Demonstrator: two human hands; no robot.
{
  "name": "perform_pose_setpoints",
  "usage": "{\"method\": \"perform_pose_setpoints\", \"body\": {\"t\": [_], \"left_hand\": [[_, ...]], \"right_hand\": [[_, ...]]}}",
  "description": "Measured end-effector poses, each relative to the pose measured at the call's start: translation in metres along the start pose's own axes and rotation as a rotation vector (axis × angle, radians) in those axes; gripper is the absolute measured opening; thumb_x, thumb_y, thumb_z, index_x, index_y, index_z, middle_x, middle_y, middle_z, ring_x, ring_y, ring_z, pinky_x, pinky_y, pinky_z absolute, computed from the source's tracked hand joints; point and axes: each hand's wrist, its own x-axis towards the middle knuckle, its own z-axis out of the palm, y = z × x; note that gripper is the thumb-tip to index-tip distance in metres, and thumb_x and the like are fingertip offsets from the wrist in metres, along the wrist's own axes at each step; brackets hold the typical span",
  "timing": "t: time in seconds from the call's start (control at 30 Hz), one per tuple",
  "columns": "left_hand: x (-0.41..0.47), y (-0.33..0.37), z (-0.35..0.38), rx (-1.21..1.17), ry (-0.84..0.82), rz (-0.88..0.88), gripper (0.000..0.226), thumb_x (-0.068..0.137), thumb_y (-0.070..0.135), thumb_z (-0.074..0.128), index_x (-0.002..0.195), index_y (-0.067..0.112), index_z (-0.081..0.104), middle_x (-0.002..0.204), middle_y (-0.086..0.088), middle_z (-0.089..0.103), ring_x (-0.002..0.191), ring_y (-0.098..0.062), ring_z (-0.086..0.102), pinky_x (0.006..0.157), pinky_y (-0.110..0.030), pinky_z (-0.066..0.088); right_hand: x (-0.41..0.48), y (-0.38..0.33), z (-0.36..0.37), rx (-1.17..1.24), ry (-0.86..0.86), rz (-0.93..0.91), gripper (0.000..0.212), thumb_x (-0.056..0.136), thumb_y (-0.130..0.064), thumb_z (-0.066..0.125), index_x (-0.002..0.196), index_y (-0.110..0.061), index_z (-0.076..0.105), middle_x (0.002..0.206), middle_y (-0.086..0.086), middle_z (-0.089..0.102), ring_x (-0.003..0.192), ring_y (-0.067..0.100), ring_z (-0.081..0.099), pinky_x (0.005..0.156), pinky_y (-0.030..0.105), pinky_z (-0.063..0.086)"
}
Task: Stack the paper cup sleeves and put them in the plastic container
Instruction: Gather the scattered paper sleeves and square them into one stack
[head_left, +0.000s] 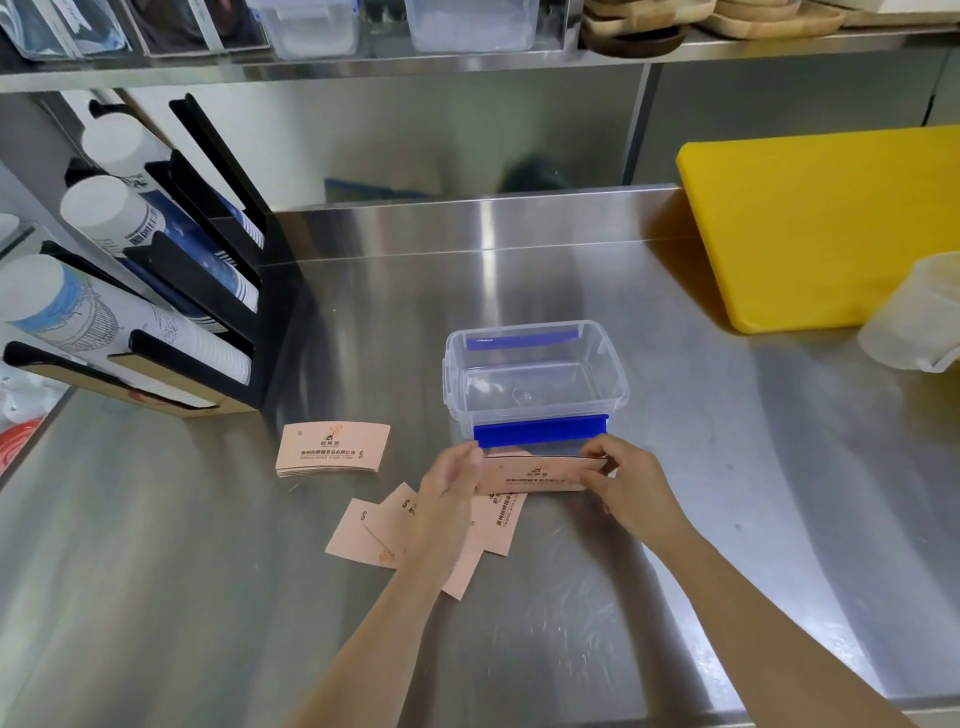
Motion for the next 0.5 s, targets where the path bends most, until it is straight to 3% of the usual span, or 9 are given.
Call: {"method": "perform_pose_setpoints", "body": {"t": [0.07,0.17,0.37,0.43,0.5], "left_hand": [[0.006,-0.005,-0.002,0.064,0.012,-0.01,0.008,0.086,0.033,0.059,0.091,0.038,0.062,0.105,-0.002,0.07,0.1,-0.017,0.064,0.087,-0.033,0.049],[0.01,-0.008,-0.002,0.134,0.036,-0.021,0.014,0.082,0.023,0.066,0.074,0.035,0.066,0.091,-0.005,0.074,0.092,-0.024,0.067,0.078,-0.036,0.053],[0.016,-0.008,-0.011,0.191,-0.014,-0.005,0.025,0.082,0.015,0.065,0.076,0.039,0.065,0.093,-0.002,0.074,0.089,-0.02,0.067,0.07,-0.039,0.054],[0.02,-0.005,-0.023,0.264,-0.048,0.068,0.027,0.079,0.012,0.068,0.089,0.037,0.064,0.098,0.008,0.07,0.098,-0.014,0.064,0.087,-0.04,0.053],[0.023,0.0,-0.042,0.485,-0.108,0.127,0.039,0.076,0.011,0.07,0.109,0.03,0.06,0.109,0.012,0.06,0.115,-0.012,0.053,0.104,-0.037,0.04]], "right_hand": [[-0.001,0.001,0.0,-0.009,0.011,-0.012,0.009,0.082,-0.011,0.066,0.088,-0.014,0.06,0.078,-0.002,0.058,0.061,0.018,0.054,0.042,0.012,0.045],[-0.001,0.002,0.001,0.006,-0.007,-0.029,0.013,0.082,-0.008,0.065,0.087,-0.018,0.058,0.083,0.002,0.059,0.061,0.014,0.056,0.045,0.011,0.048],[0.001,0.007,0.002,0.025,-0.02,-0.023,0.012,0.083,-0.013,0.065,0.088,-0.022,0.057,0.083,-0.006,0.059,0.065,0.013,0.059,0.052,0.014,0.053],[0.001,0.01,0.002,0.029,-0.009,-0.028,0.016,0.083,-0.013,0.064,0.081,-0.027,0.056,0.082,-0.003,0.061,0.064,0.016,0.059,0.054,0.018,0.053],[0.003,0.012,0.0,0.047,0.0,-0.038,0.026,0.083,-0.01,0.064,0.074,-0.032,0.054,0.081,-0.002,0.062,0.061,0.019,0.056,0.054,0.022,0.052]]}}
